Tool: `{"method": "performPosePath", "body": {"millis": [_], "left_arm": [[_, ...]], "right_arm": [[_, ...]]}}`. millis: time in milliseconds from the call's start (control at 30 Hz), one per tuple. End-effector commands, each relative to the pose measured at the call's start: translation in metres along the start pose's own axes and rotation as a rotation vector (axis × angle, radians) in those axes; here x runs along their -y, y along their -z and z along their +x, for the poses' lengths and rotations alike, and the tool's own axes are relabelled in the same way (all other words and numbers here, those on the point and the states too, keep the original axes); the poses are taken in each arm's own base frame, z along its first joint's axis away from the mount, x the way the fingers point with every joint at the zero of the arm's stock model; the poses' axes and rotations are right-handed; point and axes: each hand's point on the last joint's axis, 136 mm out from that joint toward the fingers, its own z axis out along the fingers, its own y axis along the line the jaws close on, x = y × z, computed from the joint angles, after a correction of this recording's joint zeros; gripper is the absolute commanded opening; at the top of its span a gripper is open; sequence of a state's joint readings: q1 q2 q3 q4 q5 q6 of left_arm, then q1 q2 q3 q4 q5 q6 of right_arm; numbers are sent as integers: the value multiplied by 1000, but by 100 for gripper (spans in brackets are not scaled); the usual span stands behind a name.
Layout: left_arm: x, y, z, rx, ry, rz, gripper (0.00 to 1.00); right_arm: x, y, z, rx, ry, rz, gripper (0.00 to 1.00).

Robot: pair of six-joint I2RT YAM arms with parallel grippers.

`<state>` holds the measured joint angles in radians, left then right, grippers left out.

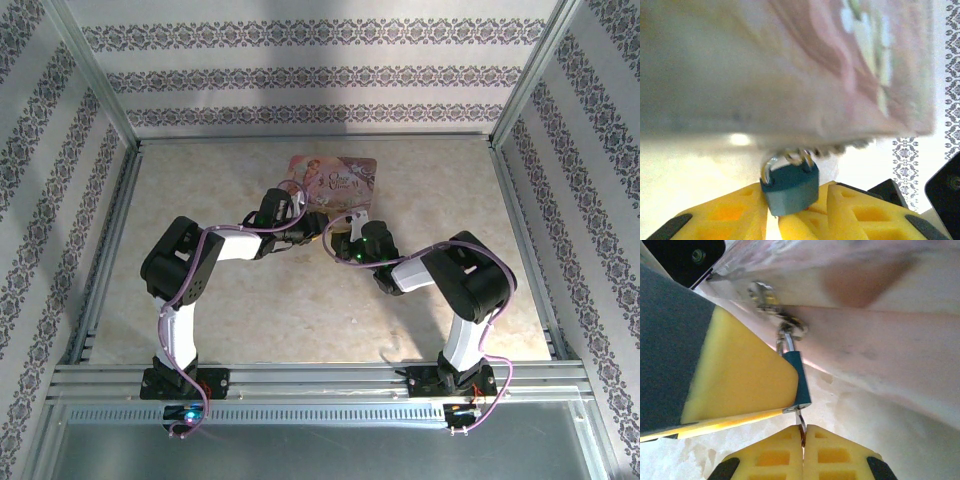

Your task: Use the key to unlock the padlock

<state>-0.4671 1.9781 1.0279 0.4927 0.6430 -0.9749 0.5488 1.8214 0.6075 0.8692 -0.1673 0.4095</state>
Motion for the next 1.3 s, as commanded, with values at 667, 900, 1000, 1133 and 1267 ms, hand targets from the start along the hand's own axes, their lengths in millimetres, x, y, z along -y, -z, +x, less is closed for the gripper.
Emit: {"method": "performPosePath", "body": {"millis": [667,900,1000,1133,1267], "left_arm": [[1,50,15,7,38,-5,54],[1,88,-1,122,7,-28,54],[5,101,-3,174,-15,-25,54],[2,116,1,234,-7,-32,54],[-1,126,6,271,37,-21,54]], "right_arm": [[-10,0,15,-33,-107,-65,0],[-15,5,8,-25,-159,-82,0],[-20,6,5,-34,-219,-99,0],[-29,5,3,-51,-319,-140,0],[-33,7,3,-64,-386,-156,0]]}}
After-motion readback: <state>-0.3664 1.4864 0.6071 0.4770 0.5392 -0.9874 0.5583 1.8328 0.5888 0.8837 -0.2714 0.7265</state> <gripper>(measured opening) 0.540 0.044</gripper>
